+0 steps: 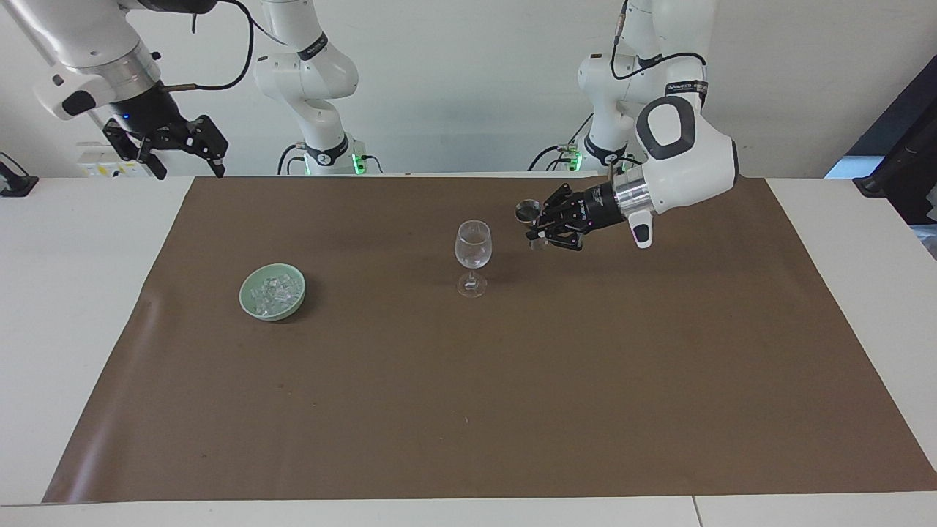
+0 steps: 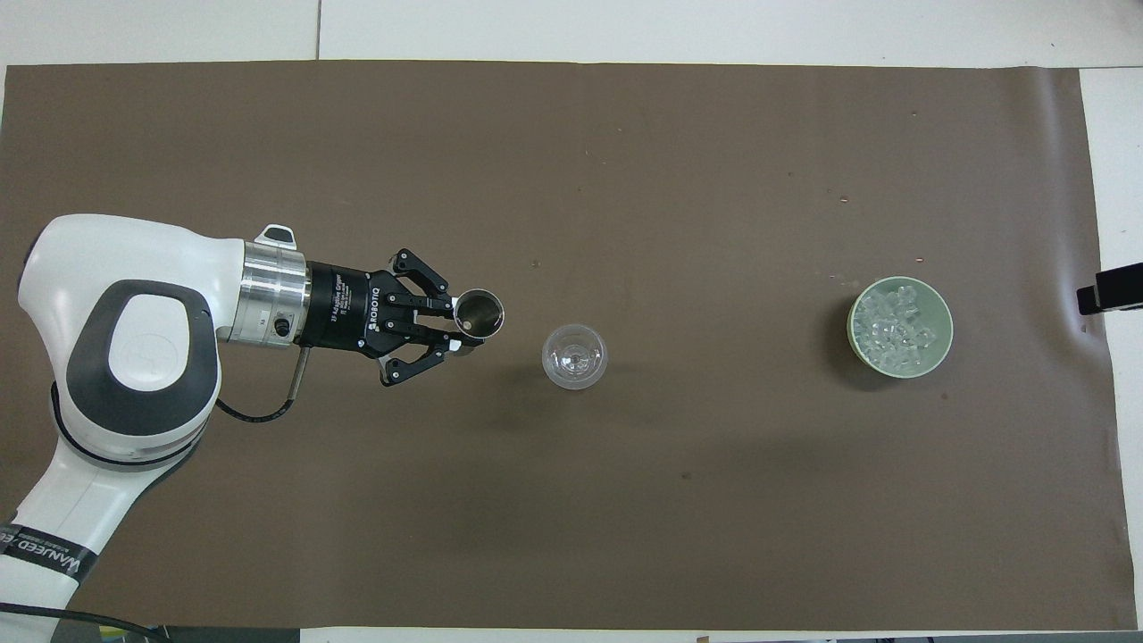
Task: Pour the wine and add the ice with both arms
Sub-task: 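Tilt the jigger over the clear glass with the left gripper to pour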
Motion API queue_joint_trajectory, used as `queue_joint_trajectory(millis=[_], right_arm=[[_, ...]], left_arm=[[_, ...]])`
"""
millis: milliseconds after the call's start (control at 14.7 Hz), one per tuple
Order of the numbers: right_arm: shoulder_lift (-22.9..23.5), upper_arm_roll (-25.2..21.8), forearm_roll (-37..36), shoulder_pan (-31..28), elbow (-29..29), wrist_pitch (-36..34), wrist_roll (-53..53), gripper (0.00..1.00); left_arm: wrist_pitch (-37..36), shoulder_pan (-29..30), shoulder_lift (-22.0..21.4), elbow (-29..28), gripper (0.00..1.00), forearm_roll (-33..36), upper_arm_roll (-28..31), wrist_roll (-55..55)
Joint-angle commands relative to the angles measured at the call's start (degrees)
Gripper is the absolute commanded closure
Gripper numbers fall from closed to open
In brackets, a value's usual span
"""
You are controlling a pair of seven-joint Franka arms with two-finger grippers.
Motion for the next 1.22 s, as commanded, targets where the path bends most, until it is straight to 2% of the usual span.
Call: queue_joint_trajectory(millis=[0, 136, 543, 1155], right_arm=[[-0.97, 0.37, 0.34, -0.47, -1.15, 0.12, 0.80, 0.00], [-0.97, 0.37, 0.34, -0.47, -1.15, 0.03, 0.80, 0.00], [-0.97, 0.37, 0.34, -0.47, -1.15, 0.03, 0.80, 0.00], [-0.97, 0.37, 0.34, -0.47, -1.15, 0.03, 0.80, 0.00]], left_arm=[[6.00, -4.90, -1.89, -1.88, 1.00, 2.94, 0.54, -3.95], [7.42, -6.49, -1.63, -1.88, 1.00, 4.44, 0.54, -4.84], [7.51, -8.96, -1.45, -0.83, 1.00, 14.98, 0.54, -9.23], [9.45, -13.96, 1.36, 5.32, 1.00, 31.50, 0.45, -21.00]])
